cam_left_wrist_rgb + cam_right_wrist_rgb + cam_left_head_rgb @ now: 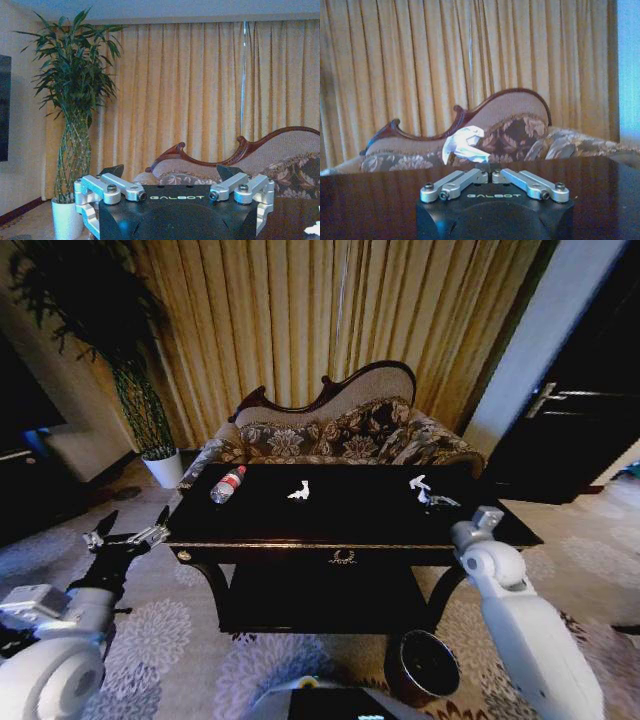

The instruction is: Move to the front of the table and place the trash on the table into the trash bin.

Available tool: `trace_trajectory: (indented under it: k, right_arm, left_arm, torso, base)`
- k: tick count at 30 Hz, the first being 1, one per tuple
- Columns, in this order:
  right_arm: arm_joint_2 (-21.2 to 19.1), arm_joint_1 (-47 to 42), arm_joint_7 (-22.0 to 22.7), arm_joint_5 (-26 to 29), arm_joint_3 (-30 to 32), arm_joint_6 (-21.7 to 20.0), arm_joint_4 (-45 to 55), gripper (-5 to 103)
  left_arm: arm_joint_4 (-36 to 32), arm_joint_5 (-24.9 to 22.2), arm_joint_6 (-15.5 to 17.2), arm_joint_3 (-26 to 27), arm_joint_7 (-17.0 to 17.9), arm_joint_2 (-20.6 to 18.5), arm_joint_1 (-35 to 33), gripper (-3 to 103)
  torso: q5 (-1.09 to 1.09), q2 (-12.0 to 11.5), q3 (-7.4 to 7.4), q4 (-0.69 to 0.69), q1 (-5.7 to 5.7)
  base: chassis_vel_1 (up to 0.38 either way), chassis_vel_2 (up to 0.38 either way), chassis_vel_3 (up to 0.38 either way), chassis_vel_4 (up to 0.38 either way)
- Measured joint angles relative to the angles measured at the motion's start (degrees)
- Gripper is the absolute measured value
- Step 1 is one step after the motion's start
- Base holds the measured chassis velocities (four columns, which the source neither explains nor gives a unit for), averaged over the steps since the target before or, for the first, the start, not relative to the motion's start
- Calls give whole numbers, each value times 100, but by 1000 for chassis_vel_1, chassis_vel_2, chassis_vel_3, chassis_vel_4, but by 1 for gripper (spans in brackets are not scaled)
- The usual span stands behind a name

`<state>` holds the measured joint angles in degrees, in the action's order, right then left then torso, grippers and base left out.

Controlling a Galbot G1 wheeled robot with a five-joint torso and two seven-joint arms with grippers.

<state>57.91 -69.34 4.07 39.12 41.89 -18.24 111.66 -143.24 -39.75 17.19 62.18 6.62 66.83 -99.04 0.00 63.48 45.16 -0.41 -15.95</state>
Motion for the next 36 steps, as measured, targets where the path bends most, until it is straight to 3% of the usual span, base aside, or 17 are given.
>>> trace_trajectory:
  k: [7,16,36]
  right_arm:
    - [114,-625,-220,76,518,274,550,0]
    - [80,-889,-286,212,795,318,704,0]
    - [151,-991,-301,177,780,286,744,0]
  left_arm:
    - [0,-10,-93,9,0,19,-11,100]
    - [0,-17,-97,0,0,22,-17,100]
    - [0,-18,-110,-6,-9,33,-39,100]
  torso:
    - [0,0,0,0,0]
    - [0,0,0,0,0]
    - [0,0,1,0,0]
  base:
    - [0,0,0,0]
    - [0,0,0,0]
    - [0,0,0,0]
